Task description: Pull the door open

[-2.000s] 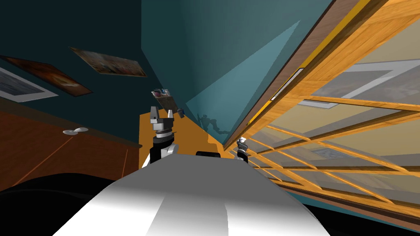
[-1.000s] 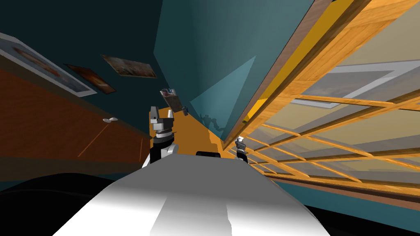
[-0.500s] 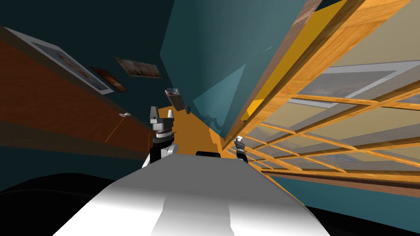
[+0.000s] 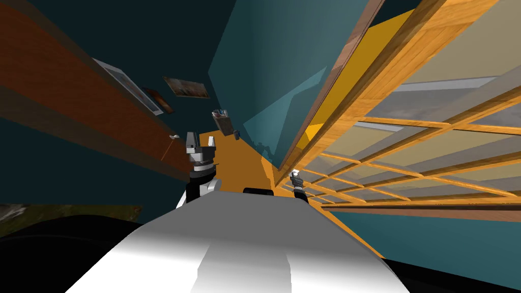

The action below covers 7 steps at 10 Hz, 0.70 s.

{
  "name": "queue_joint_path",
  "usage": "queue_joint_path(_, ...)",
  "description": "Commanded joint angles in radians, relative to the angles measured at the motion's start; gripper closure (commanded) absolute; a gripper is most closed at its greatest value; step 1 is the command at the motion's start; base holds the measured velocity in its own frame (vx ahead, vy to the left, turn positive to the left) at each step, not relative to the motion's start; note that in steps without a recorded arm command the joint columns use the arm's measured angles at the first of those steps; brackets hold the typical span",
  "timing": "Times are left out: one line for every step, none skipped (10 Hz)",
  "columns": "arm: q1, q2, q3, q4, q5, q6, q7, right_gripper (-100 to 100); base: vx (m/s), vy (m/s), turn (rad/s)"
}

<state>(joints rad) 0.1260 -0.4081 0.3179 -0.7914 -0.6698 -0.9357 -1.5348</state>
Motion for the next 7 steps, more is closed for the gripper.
queue_joint_path(0.000, 0.000, 0.000, 0.000, 0.000, 0.000, 0.000, 100, -0.109, -0.005, 0.018)
queue_joint_path(0.022, -0.021, 0.032, -0.004, 0.014, -0.025, -0.029, 100, -0.172, 0.002, 0.081)
queue_joint_path(0.033, -0.035, 0.049, -0.007, 0.022, -0.041, -0.045, 100, -0.262, -0.031, 0.097)
queue_joint_path(0.045, -0.050, 0.068, -0.010, 0.030, -0.059, -0.062, 100, -0.249, -0.052, 0.093)
queue_joint_path(0.056, -0.066, 0.086, -0.014, 0.038, -0.076, -0.079, 100, -0.198, -0.018, 0.075)
queue_joint_path(0.067, -0.079, 0.102, -0.017, 0.045, -0.093, -0.095, 100, -0.209, -0.020, 0.054)
queue_joint_path(0.072, -0.085, 0.110, -0.018, 0.049, -0.100, -0.102, 100, -0.165, -0.021, 0.043)
